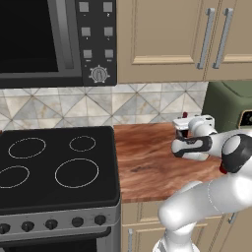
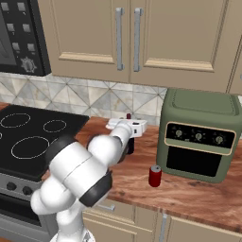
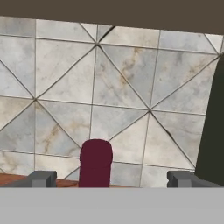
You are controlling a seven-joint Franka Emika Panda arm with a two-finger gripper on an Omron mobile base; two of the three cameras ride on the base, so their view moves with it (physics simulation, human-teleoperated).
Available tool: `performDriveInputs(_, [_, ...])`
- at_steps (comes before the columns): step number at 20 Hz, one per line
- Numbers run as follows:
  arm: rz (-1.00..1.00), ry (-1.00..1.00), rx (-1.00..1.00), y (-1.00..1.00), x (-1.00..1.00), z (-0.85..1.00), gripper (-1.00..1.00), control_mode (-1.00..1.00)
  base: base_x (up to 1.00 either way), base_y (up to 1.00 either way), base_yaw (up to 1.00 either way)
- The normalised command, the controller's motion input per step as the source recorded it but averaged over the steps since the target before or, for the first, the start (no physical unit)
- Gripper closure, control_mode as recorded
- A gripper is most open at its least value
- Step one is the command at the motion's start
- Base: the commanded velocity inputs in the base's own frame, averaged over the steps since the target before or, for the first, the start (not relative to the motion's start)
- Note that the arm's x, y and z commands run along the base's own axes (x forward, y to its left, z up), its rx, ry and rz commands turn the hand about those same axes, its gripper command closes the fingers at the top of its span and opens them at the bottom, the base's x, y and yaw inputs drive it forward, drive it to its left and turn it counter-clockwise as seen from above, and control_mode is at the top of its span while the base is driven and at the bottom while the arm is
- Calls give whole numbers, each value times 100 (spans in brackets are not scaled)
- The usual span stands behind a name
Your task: Move the drinks to the dining counter.
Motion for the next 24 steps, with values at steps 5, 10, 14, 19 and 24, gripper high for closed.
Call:
performDriveInputs(5, [0, 0, 0, 0, 15, -7, -100, -100, 0, 0, 0])
performDriveInputs(10, [0, 0, 0, 0, 12, -6, -100, -100, 0, 0, 0])
performDriveInputs(14, [0, 0, 0, 1, 8, -6, -100, -100, 0, 0, 0])
performDriveInputs(19, [0, 0, 0, 6, 12, -10, -100, -100, 0, 0, 0])
performDriveInputs(24, [0, 0, 0, 13, 20, -10, -100, -100, 0, 0, 0])
